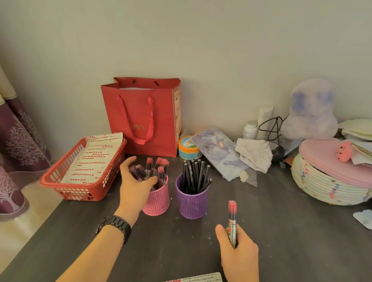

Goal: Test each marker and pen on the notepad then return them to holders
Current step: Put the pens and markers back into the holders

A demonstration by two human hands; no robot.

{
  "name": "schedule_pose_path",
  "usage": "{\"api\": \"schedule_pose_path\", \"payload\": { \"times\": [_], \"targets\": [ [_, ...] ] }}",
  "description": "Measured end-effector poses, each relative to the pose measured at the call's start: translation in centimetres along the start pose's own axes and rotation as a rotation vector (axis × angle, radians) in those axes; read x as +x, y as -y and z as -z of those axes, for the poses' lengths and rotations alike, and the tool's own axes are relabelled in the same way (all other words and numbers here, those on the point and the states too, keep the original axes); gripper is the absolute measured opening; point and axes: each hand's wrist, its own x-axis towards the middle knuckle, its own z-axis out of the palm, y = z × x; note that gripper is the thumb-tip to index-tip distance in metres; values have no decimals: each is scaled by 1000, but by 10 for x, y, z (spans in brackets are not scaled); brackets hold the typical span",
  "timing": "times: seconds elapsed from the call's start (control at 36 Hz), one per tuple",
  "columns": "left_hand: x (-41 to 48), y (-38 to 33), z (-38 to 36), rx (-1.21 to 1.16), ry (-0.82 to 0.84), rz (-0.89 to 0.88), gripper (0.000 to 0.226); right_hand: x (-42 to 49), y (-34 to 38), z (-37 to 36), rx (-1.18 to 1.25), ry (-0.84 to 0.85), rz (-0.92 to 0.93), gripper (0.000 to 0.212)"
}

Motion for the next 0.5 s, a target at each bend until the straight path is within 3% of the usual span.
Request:
{"api": "schedule_pose_path", "payload": {
  "times": [0.17, 0.28, 0.39, 0.5],
  "targets": [
    [2, -2, 3, 129, 149, -73, 39, 2, -2, -2, -26, 5, -25, 38],
    [6, -8, 8, 239, 239, -116, 41, 2, -1, -2, -22, 7, -37, 39],
    [5, -10, 14, 349, 312, -138, 57, 0, 2, 0, 14, -3, -38, 45],
    [7, -9, 14, 133, 377, -27, 55, -2, 5, 2, 44, -7, -60, 47]
  ]
}}
